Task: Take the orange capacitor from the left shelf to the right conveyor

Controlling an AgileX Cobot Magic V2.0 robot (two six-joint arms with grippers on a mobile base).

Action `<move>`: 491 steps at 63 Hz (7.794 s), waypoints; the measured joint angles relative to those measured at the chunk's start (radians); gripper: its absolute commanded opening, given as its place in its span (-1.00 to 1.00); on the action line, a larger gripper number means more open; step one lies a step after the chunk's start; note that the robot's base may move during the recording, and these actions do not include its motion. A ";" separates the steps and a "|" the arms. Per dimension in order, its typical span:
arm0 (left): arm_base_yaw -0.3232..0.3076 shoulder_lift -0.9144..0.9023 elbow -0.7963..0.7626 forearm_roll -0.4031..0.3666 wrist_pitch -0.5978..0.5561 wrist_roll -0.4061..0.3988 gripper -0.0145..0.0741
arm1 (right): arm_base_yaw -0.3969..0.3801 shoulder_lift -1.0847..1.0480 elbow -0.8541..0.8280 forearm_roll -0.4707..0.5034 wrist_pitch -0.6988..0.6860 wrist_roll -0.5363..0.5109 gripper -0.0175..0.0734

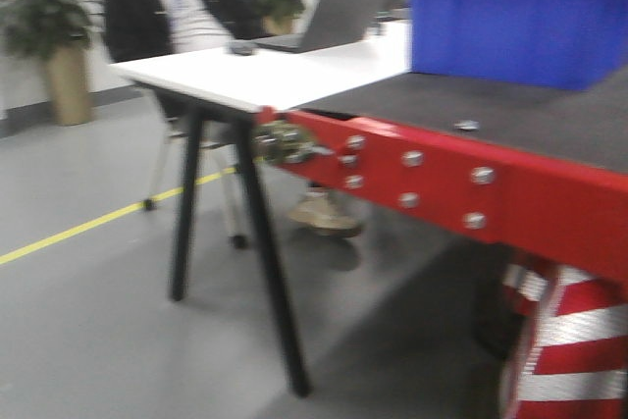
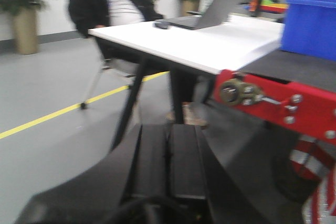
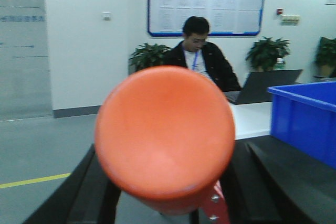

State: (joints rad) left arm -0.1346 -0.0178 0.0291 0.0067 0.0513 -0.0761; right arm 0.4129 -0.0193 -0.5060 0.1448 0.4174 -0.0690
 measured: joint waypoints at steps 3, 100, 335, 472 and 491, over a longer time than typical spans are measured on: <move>0.000 0.000 0.000 0.000 0.000 0.000 -0.91 | 0.000 0.000 0.000 0.000 0.000 0.000 -0.45; 0.000 0.000 0.000 0.000 0.000 0.000 -0.91 | 0.000 0.000 0.000 0.000 0.000 0.000 -0.45; 0.000 0.000 0.000 0.000 0.000 0.000 -0.91 | 0.069 1.425 -0.171 0.018 -0.569 0.004 0.60; 0.000 0.000 0.000 0.000 0.000 0.000 -0.91 | -0.418 0.010 0.537 -0.134 -0.393 0.106 -0.49; 0.000 0.000 0.000 0.000 0.000 0.000 -0.91 | -0.418 0.010 0.537 -0.145 -0.362 0.106 -0.49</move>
State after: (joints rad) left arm -0.1346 -0.0178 0.0291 0.0067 0.0513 -0.0761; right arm -0.0052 -0.0091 0.0311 0.0000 0.0551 0.0367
